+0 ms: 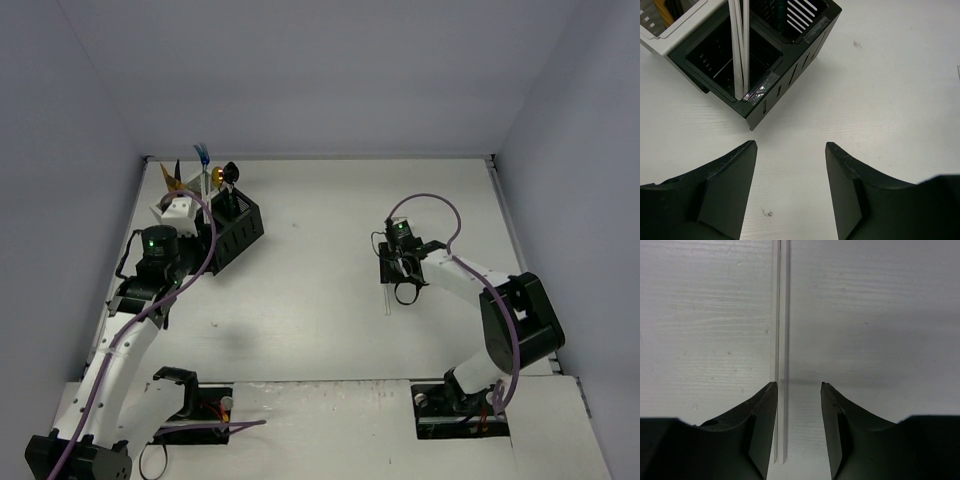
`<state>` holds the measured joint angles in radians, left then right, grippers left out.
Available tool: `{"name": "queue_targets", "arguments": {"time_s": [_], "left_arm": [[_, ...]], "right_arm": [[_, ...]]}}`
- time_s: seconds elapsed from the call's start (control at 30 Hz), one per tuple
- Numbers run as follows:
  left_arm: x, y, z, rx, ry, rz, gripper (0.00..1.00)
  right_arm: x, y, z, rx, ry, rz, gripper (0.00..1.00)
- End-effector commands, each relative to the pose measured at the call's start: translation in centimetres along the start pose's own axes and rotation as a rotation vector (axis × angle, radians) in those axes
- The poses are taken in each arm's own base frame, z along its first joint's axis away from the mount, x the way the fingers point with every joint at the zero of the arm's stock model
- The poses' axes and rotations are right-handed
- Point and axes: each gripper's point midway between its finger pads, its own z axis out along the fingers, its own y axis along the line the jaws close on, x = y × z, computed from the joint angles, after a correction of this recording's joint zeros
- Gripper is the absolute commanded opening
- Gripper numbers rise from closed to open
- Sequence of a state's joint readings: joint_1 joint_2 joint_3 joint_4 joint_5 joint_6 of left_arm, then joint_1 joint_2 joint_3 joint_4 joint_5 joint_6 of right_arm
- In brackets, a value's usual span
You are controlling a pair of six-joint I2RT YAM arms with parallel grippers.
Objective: Sort the eating utensils into containers
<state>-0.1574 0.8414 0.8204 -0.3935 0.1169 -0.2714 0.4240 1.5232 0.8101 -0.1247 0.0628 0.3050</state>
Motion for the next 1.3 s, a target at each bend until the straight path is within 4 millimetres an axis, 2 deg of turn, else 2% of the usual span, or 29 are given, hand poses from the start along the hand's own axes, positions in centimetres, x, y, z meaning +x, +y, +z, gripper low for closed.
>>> {"name": "queue_targets", "arguments": {"time_s": [0.0,0.4,0.53,0.57,0.67,0.77,0.87,0.93,0.97,1.07,1.27], "left_arm": [[-2.2,-0.7,-0.6,0.026,-0.074,-0.011,0.54],[-2.0,-1.0,-0.5,0.040,-0.069,-0.013,0.54],[-2.1,-1.1,-0.4,0.046,-0.070,-0.014,0.54],[-2.2,-1.1,-0.4,0.047,-0.072,-0.014,0.54],[-2.4,-1.9,-0.4,0.088,-0.072,-0.029,0.54],[-2.5,-3.1,-0.5,0.137,-0.062,-0.065,0.54],[-3.0,-5.5,-0.8,0.225,-0.051,-0.111,0.57],[-3.7,-7.8,-1.4,0.302,-0.060,-0.144,0.61],[-4.0,-8.5,-1.6,0.321,-0.064,-0.169,0.63],[-5.5,-12.9,-2.4,0.454,-0.118,-0.189,0.73],[-7.8,-19.3,-2.9,0.604,-0.166,-0.211,0.78]], "right_arm": [[-1.3,0.2,0.7,-0.004,-0.023,0.001,0.37],[0.7,-1.2,2.4,0.046,0.033,0.015,0.34],[0.7,-1.6,2.6,0.058,0.037,0.028,0.14],[0.5,-1.7,2.6,0.060,0.035,0.031,0.13],[-0.4,-2.4,2.0,0.077,0.008,0.037,0.00],[-1.6,-2.7,0.9,0.086,-0.034,0.046,0.00],[-4.2,-2.1,-1.9,0.044,-0.142,0.051,0.00],[-5.4,-0.8,-3.5,-0.030,-0.192,0.034,0.00],[-6.1,0.2,-4.8,-0.082,-0.229,0.008,0.00],[-7.7,3.3,-8.3,-0.203,-0.332,-0.062,0.00],[-9.0,10.8,-16.2,-0.458,-0.520,-0.195,0.00]]}}
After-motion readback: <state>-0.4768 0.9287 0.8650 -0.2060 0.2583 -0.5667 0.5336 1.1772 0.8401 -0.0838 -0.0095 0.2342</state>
